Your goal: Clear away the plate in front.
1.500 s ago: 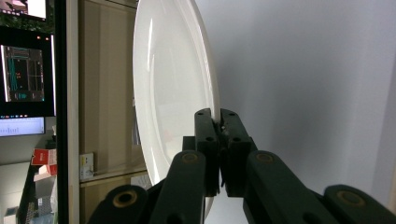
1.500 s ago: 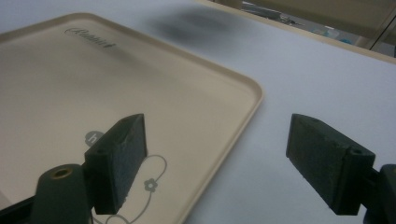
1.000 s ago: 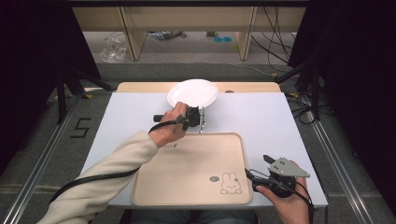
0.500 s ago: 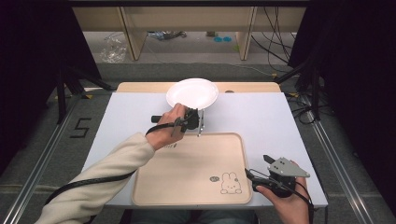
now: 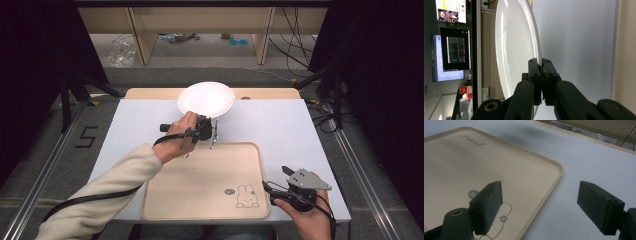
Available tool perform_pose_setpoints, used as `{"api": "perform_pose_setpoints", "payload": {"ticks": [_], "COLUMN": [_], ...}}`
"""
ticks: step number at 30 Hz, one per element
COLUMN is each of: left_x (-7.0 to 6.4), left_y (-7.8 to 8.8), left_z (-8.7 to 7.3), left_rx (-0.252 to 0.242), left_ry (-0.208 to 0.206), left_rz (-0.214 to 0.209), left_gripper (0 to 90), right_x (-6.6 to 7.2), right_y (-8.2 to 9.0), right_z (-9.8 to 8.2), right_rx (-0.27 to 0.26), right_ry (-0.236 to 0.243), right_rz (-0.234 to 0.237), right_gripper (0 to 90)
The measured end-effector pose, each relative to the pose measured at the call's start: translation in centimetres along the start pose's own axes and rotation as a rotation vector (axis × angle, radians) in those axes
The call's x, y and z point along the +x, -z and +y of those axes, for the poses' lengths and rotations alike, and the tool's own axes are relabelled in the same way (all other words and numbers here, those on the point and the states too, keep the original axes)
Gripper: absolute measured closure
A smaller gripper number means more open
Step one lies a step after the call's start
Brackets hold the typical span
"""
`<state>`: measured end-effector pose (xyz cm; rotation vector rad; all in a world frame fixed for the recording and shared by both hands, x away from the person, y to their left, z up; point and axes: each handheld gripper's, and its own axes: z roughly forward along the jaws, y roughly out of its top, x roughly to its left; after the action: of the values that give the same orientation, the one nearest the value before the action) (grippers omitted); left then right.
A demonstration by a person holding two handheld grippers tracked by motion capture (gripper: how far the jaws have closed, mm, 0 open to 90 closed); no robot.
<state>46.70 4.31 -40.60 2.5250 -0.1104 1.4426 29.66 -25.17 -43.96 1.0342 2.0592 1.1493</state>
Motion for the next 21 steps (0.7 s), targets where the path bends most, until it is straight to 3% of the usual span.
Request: {"api": "perform_pose_setpoints", "payload": {"ticks": [11, 21], "left_x": [-0.1, -0.2], "left_y": [0.9, 1.7], "left_z": [-0.3, -0.4], "left_rx": [-0.006, 0.001], "left_ry": [0.004, -0.027], "left_rz": [0.004, 0.023], "left_gripper": [87.3, 87.3], "right_x": [0.0, 0.0], "right_y": [0.0, 0.0], "right_z": [0.0, 0.0], "right_rx": [0.001, 0.003], "right_ry": [-0.003, -0.002], "right_rz": [0.000, -0.001], "right_gripper": [21.2, 21.2]}}
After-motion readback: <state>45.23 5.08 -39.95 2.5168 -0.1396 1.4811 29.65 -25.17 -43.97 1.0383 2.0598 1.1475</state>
